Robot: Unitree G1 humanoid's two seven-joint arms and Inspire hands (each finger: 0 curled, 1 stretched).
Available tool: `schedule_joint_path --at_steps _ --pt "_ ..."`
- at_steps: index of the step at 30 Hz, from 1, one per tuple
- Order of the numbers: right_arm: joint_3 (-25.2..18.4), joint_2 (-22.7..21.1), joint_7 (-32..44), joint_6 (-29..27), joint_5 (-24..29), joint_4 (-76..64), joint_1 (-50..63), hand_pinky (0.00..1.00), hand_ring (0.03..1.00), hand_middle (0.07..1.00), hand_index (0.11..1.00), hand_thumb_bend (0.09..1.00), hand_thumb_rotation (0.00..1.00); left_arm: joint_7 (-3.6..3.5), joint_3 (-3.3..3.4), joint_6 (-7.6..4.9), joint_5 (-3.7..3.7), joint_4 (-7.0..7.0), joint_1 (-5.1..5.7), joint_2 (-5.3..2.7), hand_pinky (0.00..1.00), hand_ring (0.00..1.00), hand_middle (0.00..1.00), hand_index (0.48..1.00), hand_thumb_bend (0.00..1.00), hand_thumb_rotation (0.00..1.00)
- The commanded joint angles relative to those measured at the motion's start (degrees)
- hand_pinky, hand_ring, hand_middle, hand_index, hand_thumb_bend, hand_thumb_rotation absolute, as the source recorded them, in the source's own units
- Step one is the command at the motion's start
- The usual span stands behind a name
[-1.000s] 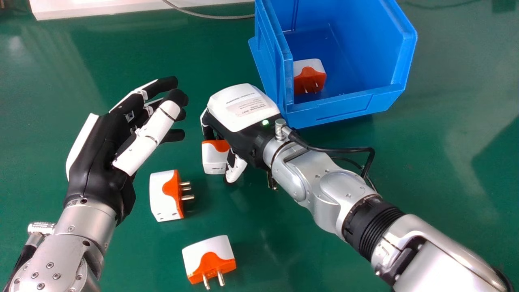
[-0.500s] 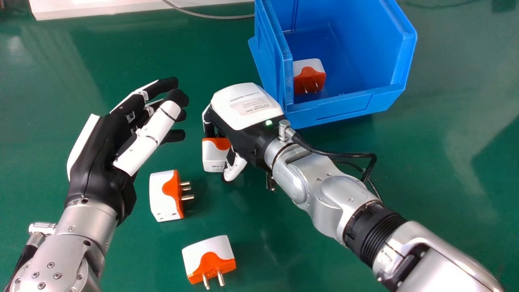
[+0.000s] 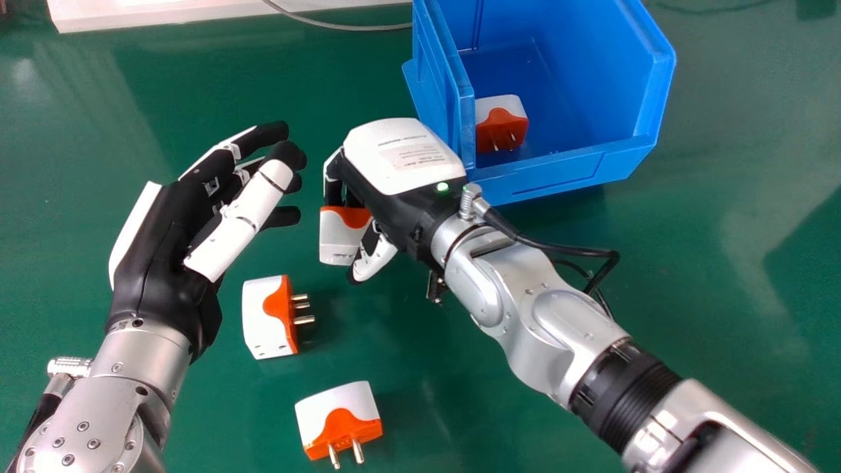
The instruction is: Pick all objects and put in blue box
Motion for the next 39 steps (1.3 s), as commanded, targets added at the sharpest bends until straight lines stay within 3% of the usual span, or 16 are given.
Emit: schedule_joint_path --at_steps 1,15,25,39 --pt "-1.01 -0.81 0.48 0.56 0.04 -4.67 1.13 0.38 0.429 0.522 0.473 0.515 0.0 0.03 0.64 -0.73 -0.36 -0.39 -0.74 -0.03 0.73 0.8 0.78 0.815 0.56 0.55" --pt "-4.04 -4.97 4.42 5.17 0.0 -26.73 14.14 0.34 0.44 0.538 0.514 0.497 0.0 0.48 2.15 -0.81 -0.36 1.56 -2.26 -0.25 0.73 0.8 0.78 0.817 0.56 0.54" --pt "-6.9 -5.53 5.79 5.73 0.8 -39.87 23.69 0.34 0.441 0.543 0.525 0.493 0.0 1.12 2.51 -1.28 0.17 2.64 -2.81 -0.19 0.74 0.8 0.78 0.816 0.56 0.54" --pt "-9.7 -6.47 10.43 9.96 -0.76 -55.91 34.85 0.33 0.437 0.54 0.525 0.491 0.0 1.19 3.15 -1.11 0.25 3.03 -3.4 0.29 0.75 0.81 0.78 0.815 0.56 0.54"
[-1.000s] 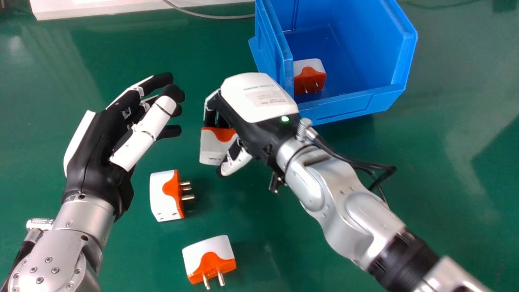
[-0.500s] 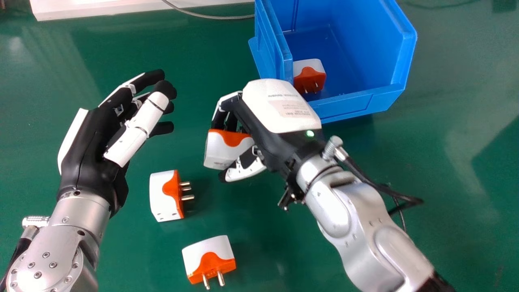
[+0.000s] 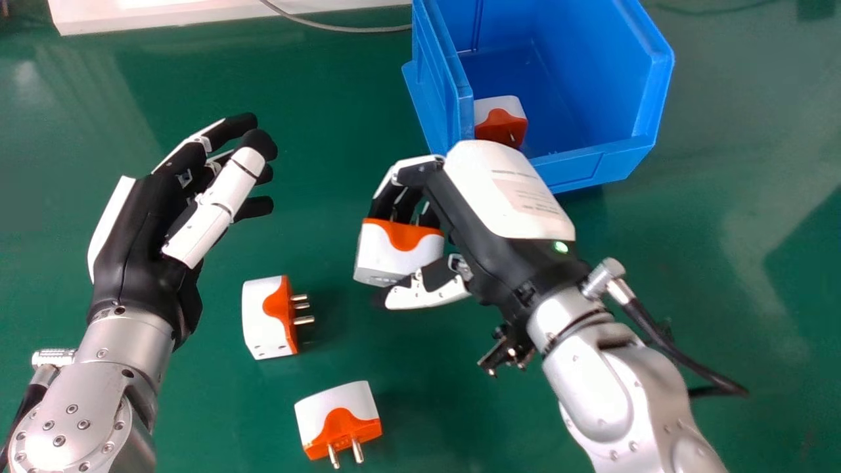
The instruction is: Pick all objects and put in blue box
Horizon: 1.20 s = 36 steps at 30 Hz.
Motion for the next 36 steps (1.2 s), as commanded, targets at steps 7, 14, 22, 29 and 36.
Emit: schedule_joint_path --at_steps 7,14,22,29,36 --pt "-3.05 -1.48 0.33 -0.35 -0.85 -9.99 6.04 0.33 0.434 0.534 0.532 0.491 0.0 -0.3 0.84 -1.2 0.21 -0.32 -0.76 0.82 0.76 0.81 0.78 0.814 0.56 0.54" --pt "-4.84 -1.68 1.25 -0.06 -2.33 -14.46 8.91 0.33 0.436 0.534 0.535 0.49 0.0 -0.73 1.27 -1.1 0.04 -0.38 -0.71 1.27 0.76 0.81 0.78 0.816 0.57 0.54" --pt "-7.91 -2.36 -0.22 -2.1 -2.87 -18.11 11.97 0.33 0.436 0.534 0.538 0.489 0.0 -1.2 1.83 -0.72 -0.19 -0.55 -0.77 1.76 0.76 0.81 0.78 0.818 0.57 0.55" --pt "-11.43 -2.2 -2.66 -3.37 -3.78 -19.26 13.38 0.32 0.434 0.529 0.541 0.489 0.0 -1.72 2.09 -1.17 -0.02 0.54 -0.99 1.88 0.75 0.81 0.78 0.818 0.56 0.55" --pt "-14.55 -1.39 -2.3 -2.27 -5.58 -20.0 12.26 0.32 0.437 0.526 0.54 0.49 0.0 -1.77 2.19 -0.62 0.02 0.26 -1.14 2.3 0.74 0.81 0.78 0.818 0.55 0.55"
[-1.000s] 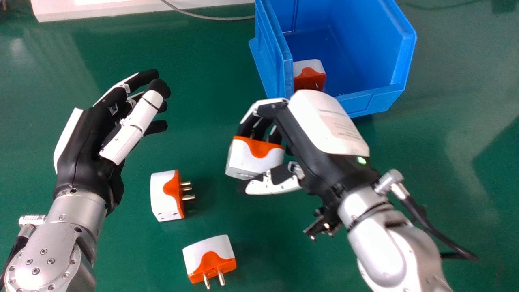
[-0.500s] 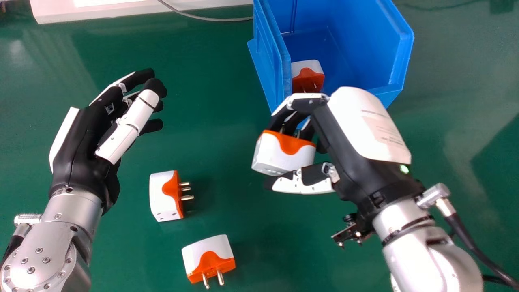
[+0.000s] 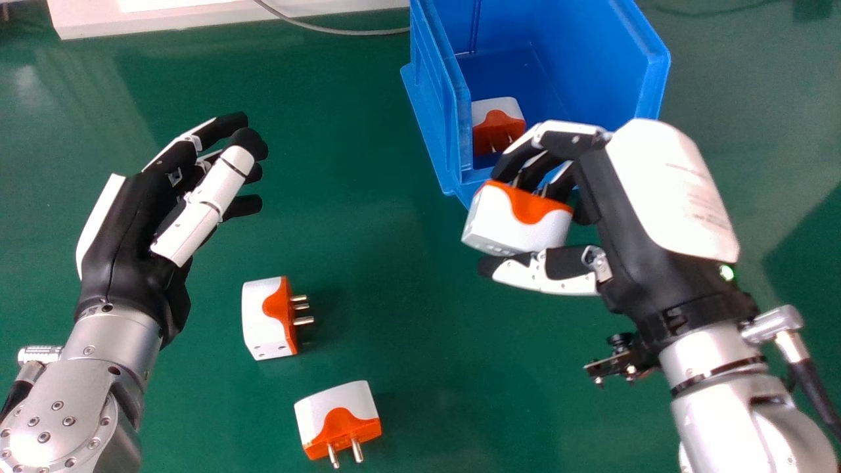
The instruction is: Pick all objects and put in blue box
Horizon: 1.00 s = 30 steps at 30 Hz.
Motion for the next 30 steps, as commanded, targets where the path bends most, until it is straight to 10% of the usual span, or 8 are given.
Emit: schedule_joint_path --at_steps 1,30 --pt "-1.64 0.55 -0.64 0.22 -1.21 -2.45 -1.59 0.32 0.437 0.526 0.54 0.49 0.0 -0.14 0.53 -0.59 -0.02 -0.75 -0.7 0.64 0.74 0.81 0.78 0.818 0.55 0.55" --pt "-6.37 -3.77 -1.2 3.18 1.6 29.6 -34.84 0.32 0.439 0.537 0.534 0.489 0.0 -0.3 0.6 -0.33 -0.57 -2.06 0.26 0.74 0.72 0.8 0.78 0.81 0.56 0.56"
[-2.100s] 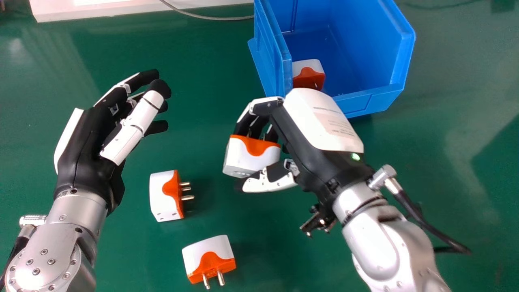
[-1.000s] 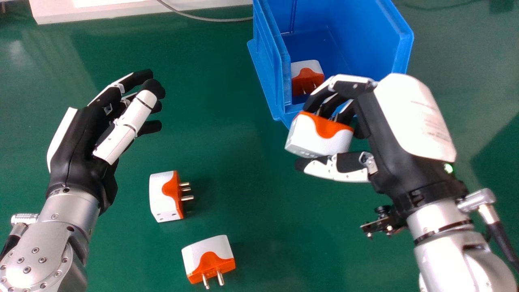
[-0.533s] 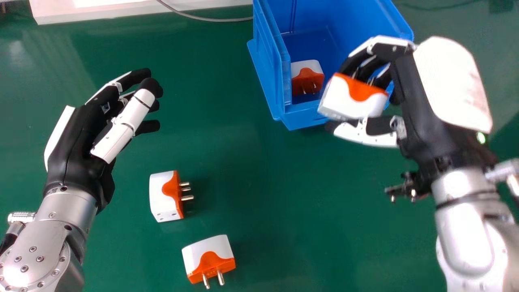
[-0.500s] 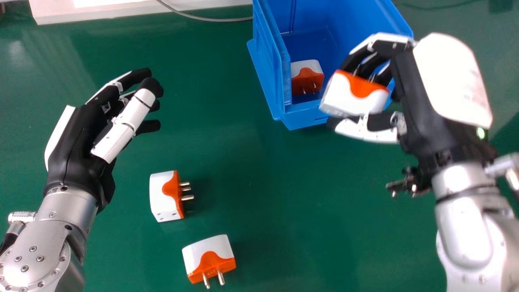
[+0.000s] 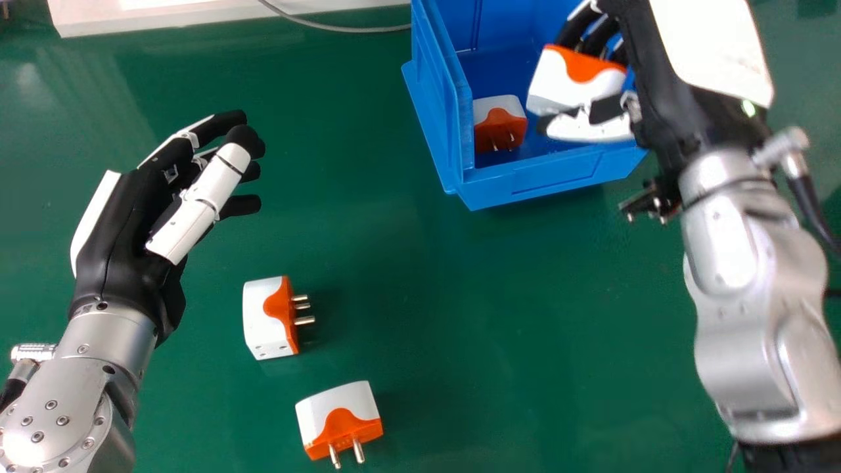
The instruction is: Pick all objects and put in blue box
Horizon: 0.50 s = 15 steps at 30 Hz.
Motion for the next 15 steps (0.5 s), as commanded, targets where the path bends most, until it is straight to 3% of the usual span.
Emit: schedule_joint_path --at_steps 1,15 --pt "0.49 -0.22 -1.24 -0.07 0.62 2.01 -4.21 0.32 0.436 0.536 0.538 0.489 0.0 -0.22 0.31 -0.36 -0.39 -1.57 0.08 0.26 0.72 0.8 0.78 0.809 0.56 0.56" --pt "4.71 -0.19 -6.27 -2.0 3.13 23.03 -16.99 0.32 0.427 0.531 0.554 0.487 0.0 0.01 0.08 0.25 -0.24 -2.41 0.5 0.18 0.72 0.8 0.78 0.809 0.55 0.56"
